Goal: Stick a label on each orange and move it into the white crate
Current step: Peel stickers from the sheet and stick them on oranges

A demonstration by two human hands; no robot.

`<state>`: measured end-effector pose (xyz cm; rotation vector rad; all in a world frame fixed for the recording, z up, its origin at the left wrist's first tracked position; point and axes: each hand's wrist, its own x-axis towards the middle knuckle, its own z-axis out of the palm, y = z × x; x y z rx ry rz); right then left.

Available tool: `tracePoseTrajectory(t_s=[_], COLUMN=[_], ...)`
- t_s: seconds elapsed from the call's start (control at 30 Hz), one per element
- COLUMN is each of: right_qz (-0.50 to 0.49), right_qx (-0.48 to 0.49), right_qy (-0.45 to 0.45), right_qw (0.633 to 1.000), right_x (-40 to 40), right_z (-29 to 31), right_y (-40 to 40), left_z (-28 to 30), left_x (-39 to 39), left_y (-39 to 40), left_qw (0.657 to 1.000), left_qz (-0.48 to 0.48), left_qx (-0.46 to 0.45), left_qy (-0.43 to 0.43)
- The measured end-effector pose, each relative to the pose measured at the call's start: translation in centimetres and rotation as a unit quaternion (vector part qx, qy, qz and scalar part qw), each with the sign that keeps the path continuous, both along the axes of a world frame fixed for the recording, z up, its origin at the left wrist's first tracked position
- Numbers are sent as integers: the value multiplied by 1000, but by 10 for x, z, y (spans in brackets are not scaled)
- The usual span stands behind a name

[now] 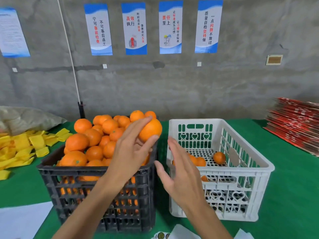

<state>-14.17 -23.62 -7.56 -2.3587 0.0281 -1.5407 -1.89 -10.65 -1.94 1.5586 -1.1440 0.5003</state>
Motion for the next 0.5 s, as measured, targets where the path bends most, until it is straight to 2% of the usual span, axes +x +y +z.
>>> tracePoseTrajectory(t_s=[0.1,0.23,0.33,0.5], right_qz=[20,15,34,43], right_qx=[19,24,106,146], right_qy=[-5,-16,51,156], right_qw=[1000,999,992,976], right_x=[-12,-31,-45,-60], right_z=[-1,-33,-66,-122], right_y=[16,23,31,30], left_z=[-30,-72,-106,-166], left_x=[-46,-80,-86,-90], left_y=[12,20,23,28], left_qw=[995,990,983,953], left_qz=[-54,-68,-85,-110], left_qx=[-18,-18,3,82], left_qy=[77,125,163,269])
